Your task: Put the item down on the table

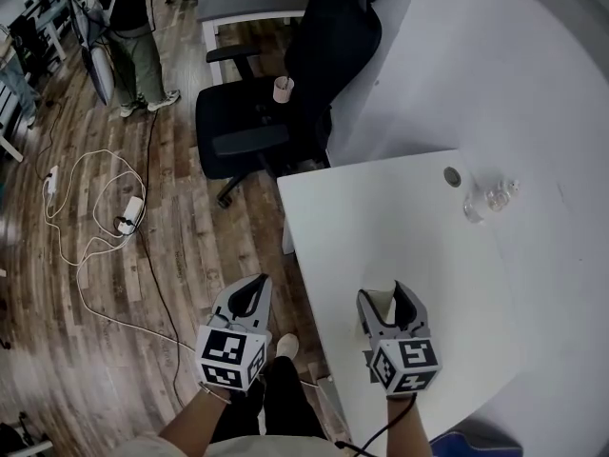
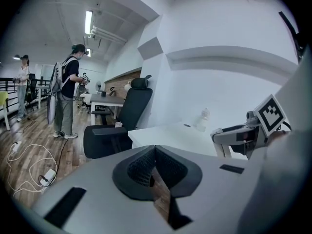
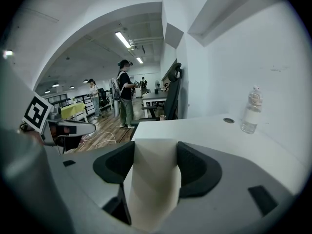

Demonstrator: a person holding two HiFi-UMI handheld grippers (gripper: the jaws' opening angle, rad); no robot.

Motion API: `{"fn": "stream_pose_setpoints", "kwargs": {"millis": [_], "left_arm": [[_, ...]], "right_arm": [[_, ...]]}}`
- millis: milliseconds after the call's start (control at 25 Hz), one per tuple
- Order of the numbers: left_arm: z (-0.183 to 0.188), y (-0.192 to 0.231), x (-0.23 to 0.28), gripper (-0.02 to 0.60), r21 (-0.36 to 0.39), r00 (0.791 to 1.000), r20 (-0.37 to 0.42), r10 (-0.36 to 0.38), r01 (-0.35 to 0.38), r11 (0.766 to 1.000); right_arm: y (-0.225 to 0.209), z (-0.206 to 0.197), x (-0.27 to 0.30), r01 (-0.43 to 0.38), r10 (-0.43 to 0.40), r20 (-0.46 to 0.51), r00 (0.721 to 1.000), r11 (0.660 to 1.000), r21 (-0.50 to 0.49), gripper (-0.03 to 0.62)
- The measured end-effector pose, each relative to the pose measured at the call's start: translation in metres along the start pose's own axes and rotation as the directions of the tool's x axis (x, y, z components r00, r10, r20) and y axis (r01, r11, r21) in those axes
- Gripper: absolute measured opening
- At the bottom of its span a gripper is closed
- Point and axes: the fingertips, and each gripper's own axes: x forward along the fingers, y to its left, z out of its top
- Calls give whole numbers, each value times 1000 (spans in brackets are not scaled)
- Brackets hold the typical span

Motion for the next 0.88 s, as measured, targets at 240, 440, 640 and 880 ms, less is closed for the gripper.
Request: {"fn": "stream_pose_setpoints", "kwargs": {"millis": [240,440,640,880], "left_arm": [[-7,2,3,17,-12,1000,-29,-5,4,1000],[-14,3,5,17,-33,999,-41,-10,8,999],[-17,10,4,17,-42,999,-51,-3,1,999],[-19,12,8,17,-44,998,-60,-4,1,999]], "right_arm": [[3,-1,11,-14,13,-22,1000,1000,-22,295],[5,-5,21,-29,28,-49,998,999,-34,295],[10,-7,32,-54,50,-77,996,998,-42,293],[10,-10,40,-63,57,-107,993,996,-56,293]]}}
